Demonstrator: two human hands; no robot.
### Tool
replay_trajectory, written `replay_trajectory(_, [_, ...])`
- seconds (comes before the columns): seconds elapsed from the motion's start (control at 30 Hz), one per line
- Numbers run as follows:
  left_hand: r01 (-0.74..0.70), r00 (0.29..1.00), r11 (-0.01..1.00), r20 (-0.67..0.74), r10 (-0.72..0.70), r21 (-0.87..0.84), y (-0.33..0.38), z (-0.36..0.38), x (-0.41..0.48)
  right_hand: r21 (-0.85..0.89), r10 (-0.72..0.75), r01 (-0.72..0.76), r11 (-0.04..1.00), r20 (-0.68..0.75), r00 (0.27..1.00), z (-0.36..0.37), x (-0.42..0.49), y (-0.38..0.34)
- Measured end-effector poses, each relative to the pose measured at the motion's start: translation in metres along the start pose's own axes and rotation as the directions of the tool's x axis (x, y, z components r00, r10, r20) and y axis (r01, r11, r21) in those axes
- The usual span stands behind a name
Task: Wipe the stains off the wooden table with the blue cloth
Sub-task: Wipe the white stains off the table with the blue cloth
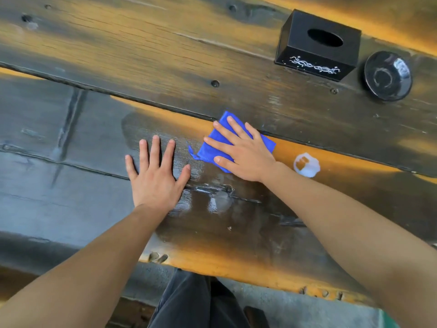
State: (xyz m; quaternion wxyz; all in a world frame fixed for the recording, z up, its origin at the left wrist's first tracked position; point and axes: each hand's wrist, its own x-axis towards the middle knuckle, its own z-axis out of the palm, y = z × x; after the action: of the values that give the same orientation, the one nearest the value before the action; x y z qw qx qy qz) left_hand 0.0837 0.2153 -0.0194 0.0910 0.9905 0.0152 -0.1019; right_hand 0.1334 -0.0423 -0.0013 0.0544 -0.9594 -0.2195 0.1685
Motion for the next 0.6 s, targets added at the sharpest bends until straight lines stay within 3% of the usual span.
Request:
replay_trajectory(0.2, [0.005,1.000,1.000,0.007,-0.005,-0.004,0.001,-0.001,-0.002,0.031,0.027,-0.029,0.999,0.048,0.998,0.026,-0.074,-0.024])
replay_trajectory(0.6, [0.004,1.000,1.000,0.024,-0.004,-0.018,0.002,-0.005,-0.003,0.077,-0.007,0.010,0.997,-0.030,1.000,0.085,-0.174,-0.114])
